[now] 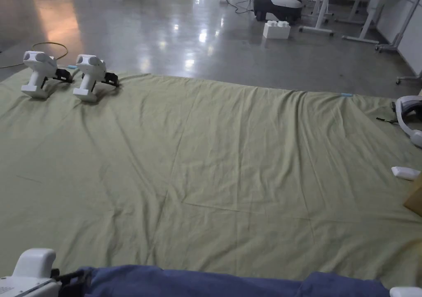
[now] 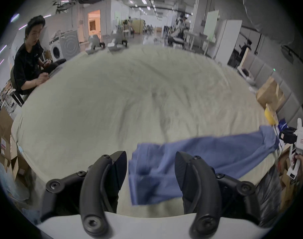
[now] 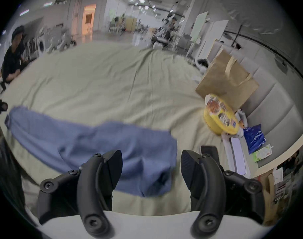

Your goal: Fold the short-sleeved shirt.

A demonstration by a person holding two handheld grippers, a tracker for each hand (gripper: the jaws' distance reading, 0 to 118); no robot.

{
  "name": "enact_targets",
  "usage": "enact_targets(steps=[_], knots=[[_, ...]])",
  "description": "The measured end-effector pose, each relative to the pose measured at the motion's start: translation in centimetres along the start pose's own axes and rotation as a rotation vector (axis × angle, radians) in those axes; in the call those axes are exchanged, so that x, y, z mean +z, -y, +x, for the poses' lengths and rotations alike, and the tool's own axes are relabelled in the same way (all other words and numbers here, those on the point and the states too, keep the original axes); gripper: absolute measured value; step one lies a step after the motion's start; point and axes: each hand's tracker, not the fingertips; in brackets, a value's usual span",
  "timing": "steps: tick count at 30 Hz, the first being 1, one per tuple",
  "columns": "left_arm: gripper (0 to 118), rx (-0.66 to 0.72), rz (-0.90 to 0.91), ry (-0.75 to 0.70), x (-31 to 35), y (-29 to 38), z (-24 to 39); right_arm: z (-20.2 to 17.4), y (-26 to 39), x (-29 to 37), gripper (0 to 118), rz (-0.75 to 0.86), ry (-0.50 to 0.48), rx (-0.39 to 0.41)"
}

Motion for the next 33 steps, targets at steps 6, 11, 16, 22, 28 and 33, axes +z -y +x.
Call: enact_targets(steps=[6, 11, 16, 22, 28, 33], knots=[[67, -0.045, 0.218, 0.021, 1.2, -4.1, 4.6, -3.3, -4.9, 1.3, 77, 0.239, -0.037, -0.117], [66, -0.083, 0.411, 0.027, 2.8, -7.1, 9.2, -6.1, -8.0, 1.8, 73, 0.43, -0.089, -0.183], [24, -0.131, 0.528, -0.015, 3.8, -8.7, 12.6, -8.0, -9.7, 2.7, 30, 0.584, -0.035, -0.224], [3, -0.141, 0.609, -0.069, 4.4, -9.0, 14.1, -8.7, -10.5, 3.7, 13, 0.674, -0.027, -0.259], [2, -0.104, 0.618, -0.048, 5.1, -9.4, 12.8, -9.6, -10.7, 3.8, 11, 0.678, -0.037, -0.223], [2, 0.018, 0.447, 0.027, 4.1, -8.2, 8.2, -10.0, -10.7, 3.7, 11, 0.666, -0.043, -0.2]])
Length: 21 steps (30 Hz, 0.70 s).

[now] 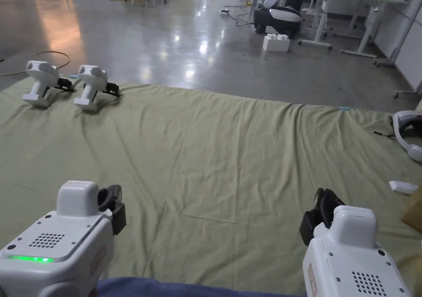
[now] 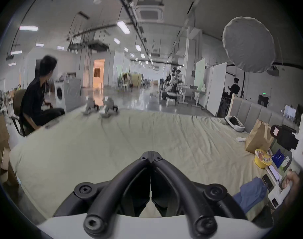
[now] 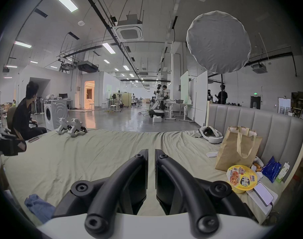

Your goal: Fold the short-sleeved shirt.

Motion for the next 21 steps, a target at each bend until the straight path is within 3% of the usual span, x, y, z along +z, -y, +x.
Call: enact_targets(steps=[9, 14, 15, 17, 19, 21], knots=[[2, 0.264, -0.393, 0.135, -1.5, 5.3, -12.8, -0.5, 1.8, -1.1, 11, -0.101, -0.067, 0.027], [4, 0.336, -0.573, 0.17, -3.0, 8.3, -17.0, -1.0, 3.1, -1.1, 11, -0.15, -0.086, 0.047], [8, 0.373, -0.602, 0.182, -3.0, 8.8, -17.1, -1.1, 3.4, -1.1, 11, -0.158, -0.089, 0.052], [47, 0.439, -0.647, 0.188, -3.5, 9.8, -18.4, -1.3, 3.7, -1.1, 11, -0.173, -0.1, 0.059], [70, 0.484, -0.682, 0.233, -4.6, 11.0, -20.1, -1.4, 3.9, -1.1, 11, -0.185, -0.104, 0.072], [72, 0.518, -0.712, 0.289, -5.0, 11.6, -20.7, -1.4, 4.1, -1.1, 11, -0.195, -0.107, 0.086]])
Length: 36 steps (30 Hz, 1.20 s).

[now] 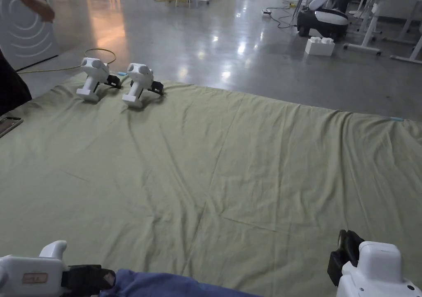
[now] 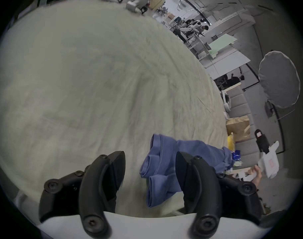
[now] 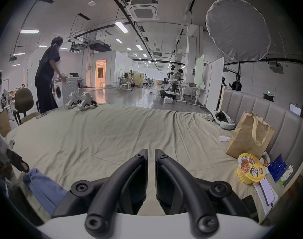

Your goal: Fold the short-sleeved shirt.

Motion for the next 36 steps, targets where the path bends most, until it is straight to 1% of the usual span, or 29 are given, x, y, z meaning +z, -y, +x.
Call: enact_targets(steps=[2, 5, 6, 9, 12, 14, 15, 16, 17, 18, 19, 20, 21, 23, 25, 26, 28, 31, 35, 36], knots=[[78, 0.022, -0.027, 0.081, -0.2, 0.5, -0.1, 0.0, 0.2, 0.0, 11, -0.01, 0.001, 0.009], [89, 0.101, -0.022, 0.209, -0.9, 0.6, -1.3, 0.1, 0.4, -0.1, 11, -0.024, 0.002, 0.011], [90, 0.14, -0.018, 0.252, -1.4, 0.4, -3.0, 0.1, 0.5, -0.1, 11, -0.031, 0.002, 0.011], [90, 0.225, -0.049, 0.359, -2.7, 0.9, -3.0, 0.1, 0.9, -0.1, 11, -0.043, 0.002, 0.009], [89, 0.214, -0.046, 0.367, -3.1, 1.7, -1.3, 0.1, 1.2, -0.1, 11, -0.054, -0.001, 0.002], [87, 0.177, -0.05, 0.353, -3.5, 1.9, -0.6, 0.1, 1.3, 0.0, 11, -0.06, -0.002, 0.001], [85, 0.146, -0.05, 0.325, -3.5, 2.0, -0.1, 0.0, 1.3, 0.0, 11, -0.062, -0.003, 0.001], [73, 0.122, -0.054, 0.282, -3.6, 2.0, 0.3, 0.0, 1.4, 0.0, 11, -0.063, -0.005, 0.003], [58, 0.104, -0.059, 0.244, -3.7, 1.9, 0.4, 0.0, 1.4, 0.0, 11, -0.063, -0.006, 0.007], [34, 0.085, -0.071, 0.196, -4.1, 1.5, 0.0, -0.1, 1.4, 0.0, 11, -0.065, -0.007, 0.008], [23, 0.099, -0.081, 0.187, -4.2, 1.8, 0.2, -0.1, 1.4, 0.0, 11, -0.065, -0.009, 0.007], [23, 0.113, -0.054, 0.223, -3.9, 2.0, 0.3, -0.1, 1.4, 0.1, 11, -0.065, -0.011, 0.007], [20, 0.106, -0.035, 0.226, -3.5, 2.2, 1.0, -0.1, 1.4, 0.1, 11, -0.065, -0.012, 0.009], [17, 0.079, -0.018, 0.189, -2.8, 2.4, 2.5, 0.0, 1.5, 0.2, 11, -0.065, -0.013, 0.01], [16, 0.054, 0.001, 0.188, -1.9, 2.3, 3.4, 0.1, 1.5, 0.3, 11, -0.066, -0.017, 0.012], [16, 0.051, 0.007, 0.186, -2.0, 1.5, 2.3, 0.1, 1.5, 0.4, 11, -0.067, -0.016, 0.014], [15, 0.039, 0.021, 0.184, -0.9, 0.9, 3.0, 0.4, 1.5, 0.5, 11, -0.068, -0.018, 0.015], [15, -0.036, 0.047, 0.122, 1.2, 0.1, 4.2, 0.8, 1.4, 0.8, 11, -0.062, -0.016, 0.015], [15, -0.039, 0.082, 0.042, 4.4, -1.7, 3.9, 1.4, 1.2, 1.0, 11, -0.054, -0.015, 0.014], [15, -0.051, 0.09, -0.008, 5.2, -2.0, 4.0, 1.5, 1.2, 1.0, 11, -0.052, -0.016, 0.013]])
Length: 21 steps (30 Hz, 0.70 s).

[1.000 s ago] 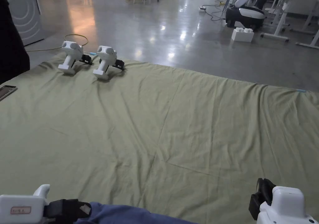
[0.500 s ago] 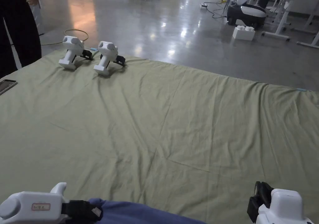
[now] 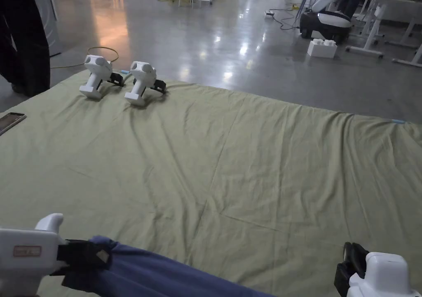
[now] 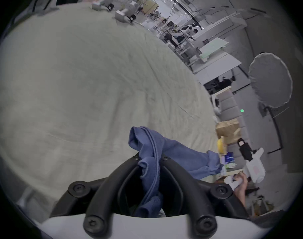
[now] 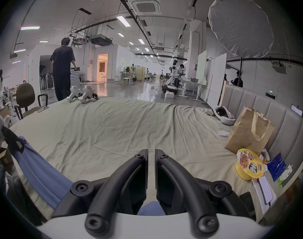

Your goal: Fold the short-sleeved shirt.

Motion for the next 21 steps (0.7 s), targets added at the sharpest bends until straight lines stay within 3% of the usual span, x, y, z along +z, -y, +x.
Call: enact_targets(steps=[4, 9, 16, 21], knots=[[15, -0.085, 0.004, -0.177, 2.9, -0.7, 1.8, 0.4, -0.2, 0.2, 11, 0.004, -0.011, -0.016], [15, -0.08, 0.001, -0.194, 3.2, -0.4, 4.1, 0.5, -0.2, 0.3, 11, 0.01, -0.024, -0.027], [15, -0.073, -0.051, 0.073, 0.8, 1.5, 11.7, 1.1, 0.4, 0.4, 11, 0.004, -0.033, -0.037], [15, -0.081, -0.132, 0.14, -3.9, 4.1, 17.1, 2.0, 1.2, 0.5, 11, -0.008, -0.025, -0.052]])
